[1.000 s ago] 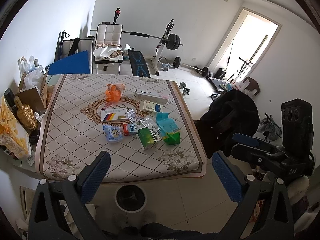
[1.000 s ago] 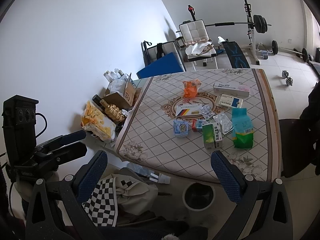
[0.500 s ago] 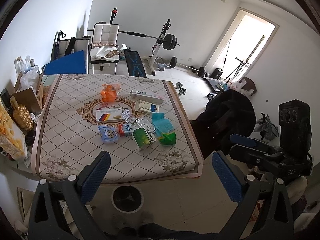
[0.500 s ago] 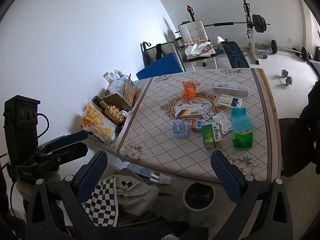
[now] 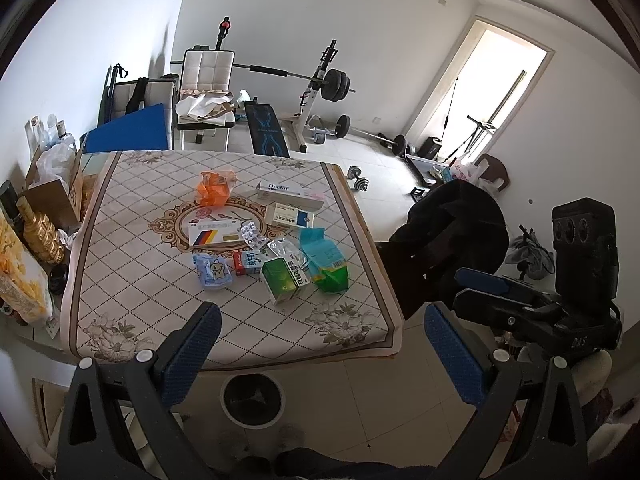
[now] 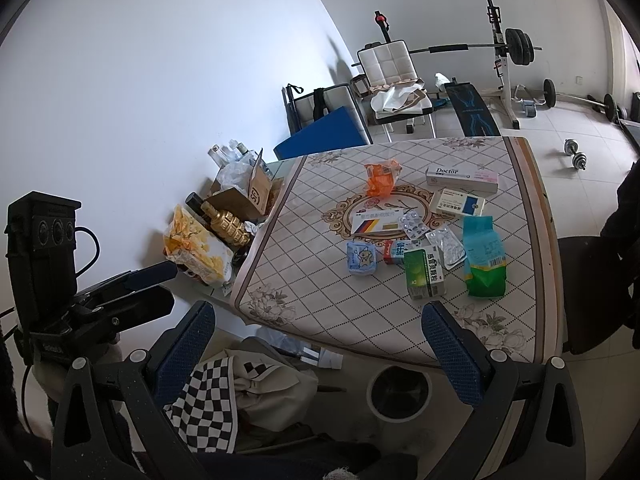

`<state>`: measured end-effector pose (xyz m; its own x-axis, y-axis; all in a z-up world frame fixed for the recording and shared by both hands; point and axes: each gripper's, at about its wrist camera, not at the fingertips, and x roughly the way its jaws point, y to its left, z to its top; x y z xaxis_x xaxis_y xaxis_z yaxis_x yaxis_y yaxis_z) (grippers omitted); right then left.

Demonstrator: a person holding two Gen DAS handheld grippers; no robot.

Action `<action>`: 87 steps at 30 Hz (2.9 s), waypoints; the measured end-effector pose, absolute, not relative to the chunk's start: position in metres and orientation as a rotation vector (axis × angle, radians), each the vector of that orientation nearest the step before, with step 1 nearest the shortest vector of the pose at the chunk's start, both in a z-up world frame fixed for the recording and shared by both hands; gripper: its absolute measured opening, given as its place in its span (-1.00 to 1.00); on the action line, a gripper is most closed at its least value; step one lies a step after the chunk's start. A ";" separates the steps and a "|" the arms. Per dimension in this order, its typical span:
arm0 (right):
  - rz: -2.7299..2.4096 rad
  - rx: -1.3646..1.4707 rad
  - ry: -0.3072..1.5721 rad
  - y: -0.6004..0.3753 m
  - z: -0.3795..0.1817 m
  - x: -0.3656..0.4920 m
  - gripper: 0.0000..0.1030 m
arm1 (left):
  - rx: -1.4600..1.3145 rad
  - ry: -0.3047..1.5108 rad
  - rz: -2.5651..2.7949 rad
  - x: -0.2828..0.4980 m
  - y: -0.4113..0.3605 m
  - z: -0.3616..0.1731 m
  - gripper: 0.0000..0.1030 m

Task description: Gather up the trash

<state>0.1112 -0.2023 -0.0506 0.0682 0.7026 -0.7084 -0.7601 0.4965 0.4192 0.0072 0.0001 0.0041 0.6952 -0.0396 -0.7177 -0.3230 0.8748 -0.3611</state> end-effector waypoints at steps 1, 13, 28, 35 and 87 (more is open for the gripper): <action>1.104 -0.068 1.021 -0.202 -0.051 0.111 1.00 | -0.493 0.794 0.165 0.007 0.000 0.004 1.00; 1.103 -0.064 1.021 -0.204 -0.052 0.112 1.00 | -0.489 0.795 0.161 0.009 0.001 0.006 1.00; 1.103 -0.067 1.024 -0.204 -0.051 0.113 1.00 | -0.484 0.800 0.153 0.009 0.001 0.007 1.00; 1.098 -0.062 1.024 -0.204 -0.053 0.113 1.00 | -0.480 0.809 0.142 0.009 0.006 0.003 1.00; 0.502 -0.374 1.553 -0.115 -0.442 0.389 0.13 | -0.565 1.441 0.823 0.214 0.038 -0.326 0.40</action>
